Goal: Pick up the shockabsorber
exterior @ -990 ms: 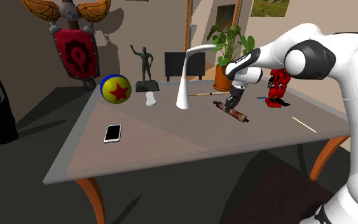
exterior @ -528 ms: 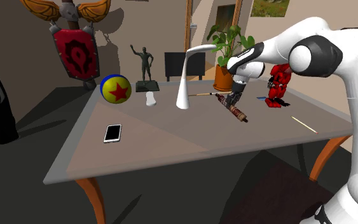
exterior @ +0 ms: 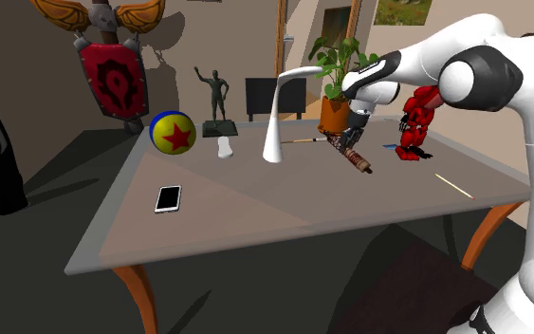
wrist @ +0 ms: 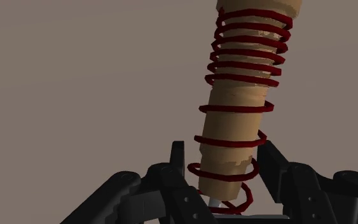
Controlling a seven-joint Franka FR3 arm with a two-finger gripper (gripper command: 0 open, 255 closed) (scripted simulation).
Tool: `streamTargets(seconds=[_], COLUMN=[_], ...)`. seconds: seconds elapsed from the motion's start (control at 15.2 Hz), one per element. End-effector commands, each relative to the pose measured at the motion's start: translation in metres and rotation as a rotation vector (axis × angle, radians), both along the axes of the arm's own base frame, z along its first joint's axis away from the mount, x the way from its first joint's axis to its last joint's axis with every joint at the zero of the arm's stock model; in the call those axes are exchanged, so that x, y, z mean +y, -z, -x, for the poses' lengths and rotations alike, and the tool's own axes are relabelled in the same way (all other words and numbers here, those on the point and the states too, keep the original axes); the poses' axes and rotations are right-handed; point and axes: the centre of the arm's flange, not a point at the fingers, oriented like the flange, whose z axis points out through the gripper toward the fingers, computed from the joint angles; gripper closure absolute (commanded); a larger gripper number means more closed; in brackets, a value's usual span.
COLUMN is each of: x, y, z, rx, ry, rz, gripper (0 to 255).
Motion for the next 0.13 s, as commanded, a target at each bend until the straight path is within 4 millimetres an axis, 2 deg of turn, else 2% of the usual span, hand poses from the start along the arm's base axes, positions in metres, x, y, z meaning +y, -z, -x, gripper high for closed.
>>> streamTargets(seconds=[0.0,0.07], x=[0.0007,0.0007], y=[-0.0058,-0.0058], z=[-0.0003,-0.0003], rx=[0.0,0.0], ry=[0.0,0.0], rz=[0.0,0.0], gripper=[255,255])
